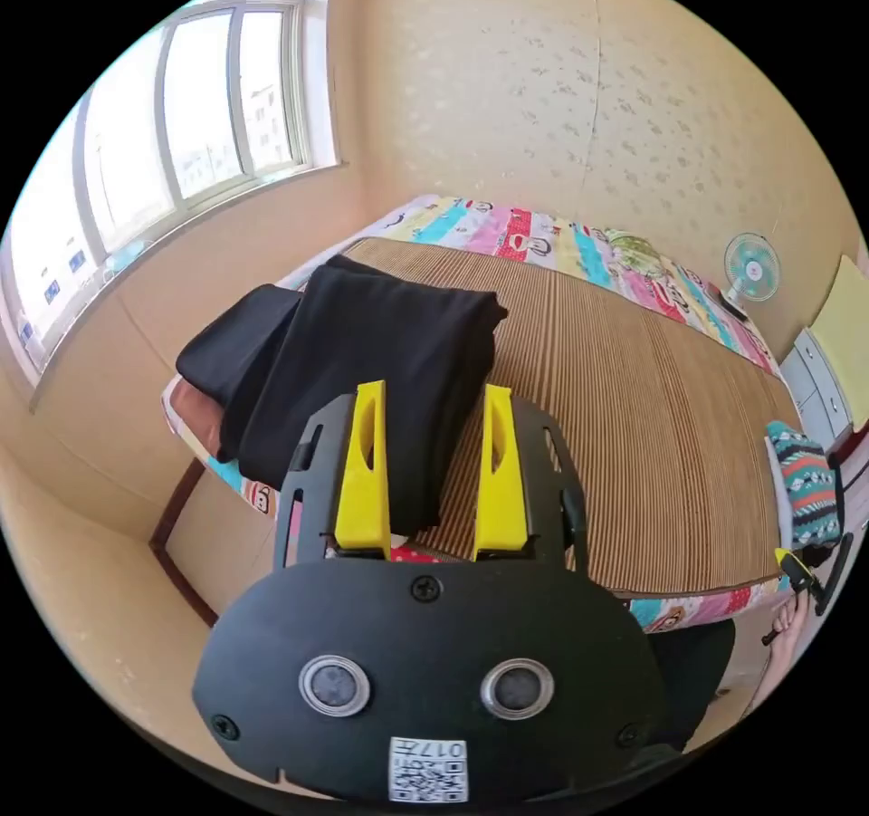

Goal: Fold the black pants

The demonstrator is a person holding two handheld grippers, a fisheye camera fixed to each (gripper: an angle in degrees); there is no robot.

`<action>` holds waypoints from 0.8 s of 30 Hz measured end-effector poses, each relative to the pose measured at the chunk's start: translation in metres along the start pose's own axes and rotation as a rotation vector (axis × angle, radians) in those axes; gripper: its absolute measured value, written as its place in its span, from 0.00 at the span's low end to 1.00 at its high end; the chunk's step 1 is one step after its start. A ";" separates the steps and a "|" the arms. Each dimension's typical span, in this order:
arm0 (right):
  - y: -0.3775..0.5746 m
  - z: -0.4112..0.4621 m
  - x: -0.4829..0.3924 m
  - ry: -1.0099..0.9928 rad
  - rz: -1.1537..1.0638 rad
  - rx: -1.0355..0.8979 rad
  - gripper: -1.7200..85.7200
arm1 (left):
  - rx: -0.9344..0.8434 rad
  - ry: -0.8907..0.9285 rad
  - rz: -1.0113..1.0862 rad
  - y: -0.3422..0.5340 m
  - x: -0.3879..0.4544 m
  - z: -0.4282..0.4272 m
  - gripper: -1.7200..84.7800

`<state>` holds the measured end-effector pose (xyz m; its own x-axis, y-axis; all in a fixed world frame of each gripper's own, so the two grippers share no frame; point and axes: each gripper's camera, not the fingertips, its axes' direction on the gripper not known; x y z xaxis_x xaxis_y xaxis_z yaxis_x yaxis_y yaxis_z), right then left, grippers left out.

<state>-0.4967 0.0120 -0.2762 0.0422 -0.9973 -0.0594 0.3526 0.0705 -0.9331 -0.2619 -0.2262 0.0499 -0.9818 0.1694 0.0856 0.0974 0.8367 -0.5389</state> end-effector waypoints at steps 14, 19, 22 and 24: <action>0.069 -0.080 0.030 -0.215 0.038 0.082 0.02 | 0.215 0.978 -0.205 -0.066 -0.151 -0.028 0.07; 0.079 -0.101 0.052 -0.251 0.040 0.168 0.02 | 0.282 1.002 0.185 -0.163 -0.045 -0.152 0.07; 0.073 -0.110 0.054 -0.346 0.053 0.242 0.02 | 0.484 1.383 0.320 -0.172 -0.006 -0.215 0.06; 0.072 -0.116 0.052 -0.356 0.045 0.282 0.02 | 0.690 1.703 0.355 -0.163 -0.001 -0.246 0.07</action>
<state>-0.5770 -0.0364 -0.3879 0.3646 -0.9282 0.0741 0.5814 0.1648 -0.7968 -0.2366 -0.2348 0.3444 0.3046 0.9006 0.3099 -0.2669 0.3931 -0.8799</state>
